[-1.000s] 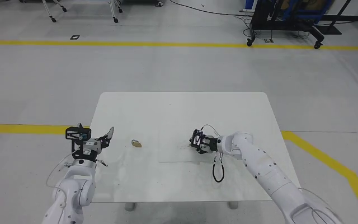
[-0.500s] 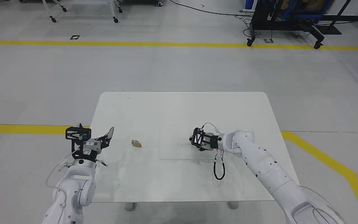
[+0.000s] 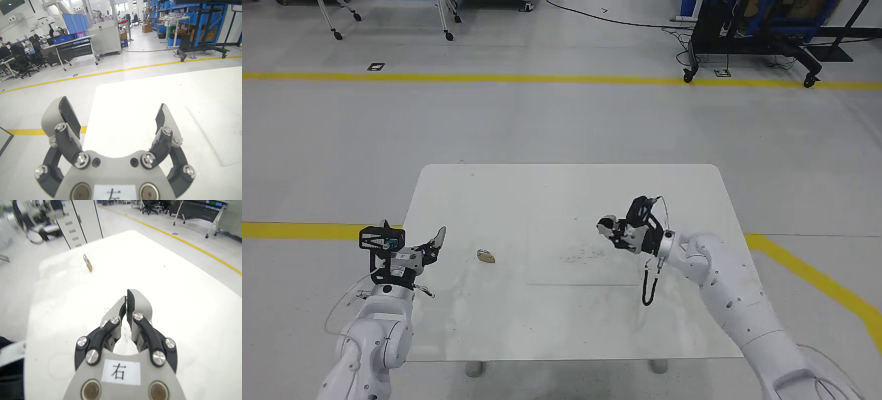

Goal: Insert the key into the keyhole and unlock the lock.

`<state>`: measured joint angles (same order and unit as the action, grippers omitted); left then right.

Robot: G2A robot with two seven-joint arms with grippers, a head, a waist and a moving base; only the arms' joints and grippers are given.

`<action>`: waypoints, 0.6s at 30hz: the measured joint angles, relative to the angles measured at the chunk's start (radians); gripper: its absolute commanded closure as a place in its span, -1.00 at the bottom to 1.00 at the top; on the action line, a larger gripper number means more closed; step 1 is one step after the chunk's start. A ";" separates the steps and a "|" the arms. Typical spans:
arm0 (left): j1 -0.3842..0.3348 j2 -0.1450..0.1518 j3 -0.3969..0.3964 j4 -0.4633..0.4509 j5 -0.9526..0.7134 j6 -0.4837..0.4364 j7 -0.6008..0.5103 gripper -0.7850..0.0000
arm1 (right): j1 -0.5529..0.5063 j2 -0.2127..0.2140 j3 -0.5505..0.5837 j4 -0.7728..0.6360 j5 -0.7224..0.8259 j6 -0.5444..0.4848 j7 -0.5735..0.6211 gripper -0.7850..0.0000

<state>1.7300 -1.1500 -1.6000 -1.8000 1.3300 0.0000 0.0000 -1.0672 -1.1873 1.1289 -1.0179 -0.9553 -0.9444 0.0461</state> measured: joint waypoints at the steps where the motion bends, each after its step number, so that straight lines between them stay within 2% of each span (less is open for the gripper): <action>1: 0.000 0.000 0.000 0.000 0.000 0.000 0.000 -1.00 | 0.009 0.000 0.006 0.022 0.055 -0.006 0.034 1.00; 3: 0.000 0.000 0.000 0.000 0.000 0.000 0.000 -1.00 | 0.016 0.001 0.011 0.040 0.113 0.023 0.082 1.00; 15: 0.000 0.000 0.000 0.000 -0.001 -0.001 0.000 -1.00 | 0.014 0.001 0.011 0.038 0.106 0.033 0.060 1.00; 18: 0.003 -0.002 0.011 0.003 -0.068 -0.060 -0.014 -1.00 | -0.011 -0.004 0.012 0.047 0.176 0.045 0.028 1.00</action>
<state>1.7335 -1.1523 -1.5890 -1.7966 1.2624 -0.0601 -0.0139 -1.0778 -1.1915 1.1410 -0.9709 -0.7796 -0.8994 0.0745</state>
